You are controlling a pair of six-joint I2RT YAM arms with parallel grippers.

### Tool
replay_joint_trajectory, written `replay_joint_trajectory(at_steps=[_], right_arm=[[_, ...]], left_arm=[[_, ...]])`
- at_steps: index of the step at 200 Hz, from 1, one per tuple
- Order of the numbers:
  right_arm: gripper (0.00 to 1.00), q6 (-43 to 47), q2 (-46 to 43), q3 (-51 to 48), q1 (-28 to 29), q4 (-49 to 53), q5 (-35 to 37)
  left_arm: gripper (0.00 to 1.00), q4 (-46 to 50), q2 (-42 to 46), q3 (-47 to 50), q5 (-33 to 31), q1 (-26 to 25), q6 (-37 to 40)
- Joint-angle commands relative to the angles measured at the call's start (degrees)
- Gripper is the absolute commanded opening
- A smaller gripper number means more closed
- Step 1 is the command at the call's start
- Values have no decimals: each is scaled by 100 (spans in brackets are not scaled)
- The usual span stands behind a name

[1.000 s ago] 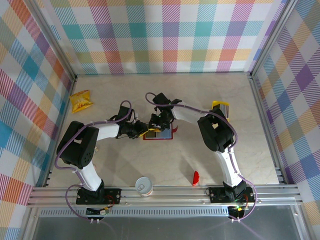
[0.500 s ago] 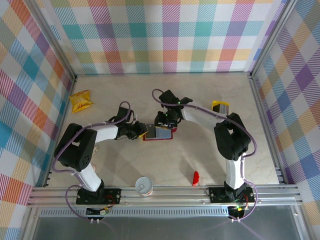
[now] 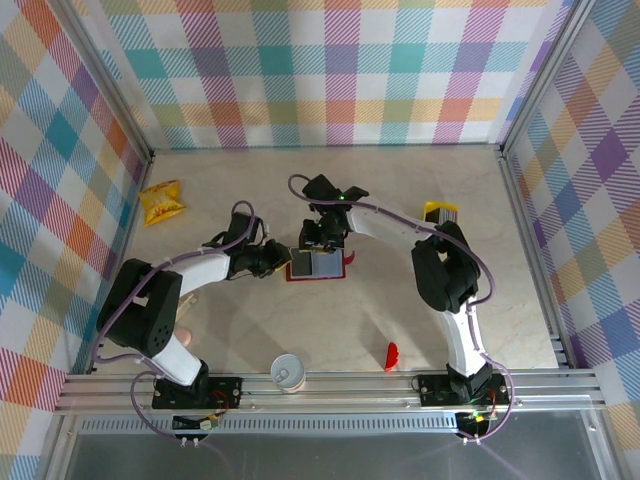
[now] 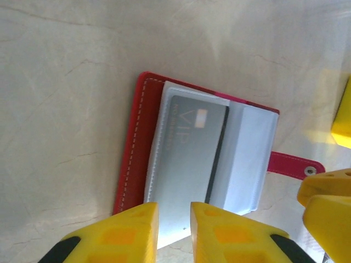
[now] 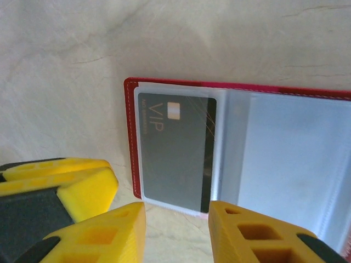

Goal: Put the credit cards into the card holder

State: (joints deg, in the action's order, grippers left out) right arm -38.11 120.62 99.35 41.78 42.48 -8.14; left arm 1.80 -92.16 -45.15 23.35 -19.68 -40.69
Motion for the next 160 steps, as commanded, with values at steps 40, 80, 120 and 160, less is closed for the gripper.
replay_joint_trajectory(at_steps=[40,80,120,160], right_arm=[[41,-206,664,538,72,310,-209],[42,-137,884,673,72,349,-223],[42,-71,971,691,85,312,-273],[43,-48,1030,709,93,284,-355]], left_arm=[[11,174,-335,73,33,105,66],[4,77,-443,134,-4,131,87],[1,11,-579,138,-7,131,110],[0,-44,-675,158,-15,136,116]])
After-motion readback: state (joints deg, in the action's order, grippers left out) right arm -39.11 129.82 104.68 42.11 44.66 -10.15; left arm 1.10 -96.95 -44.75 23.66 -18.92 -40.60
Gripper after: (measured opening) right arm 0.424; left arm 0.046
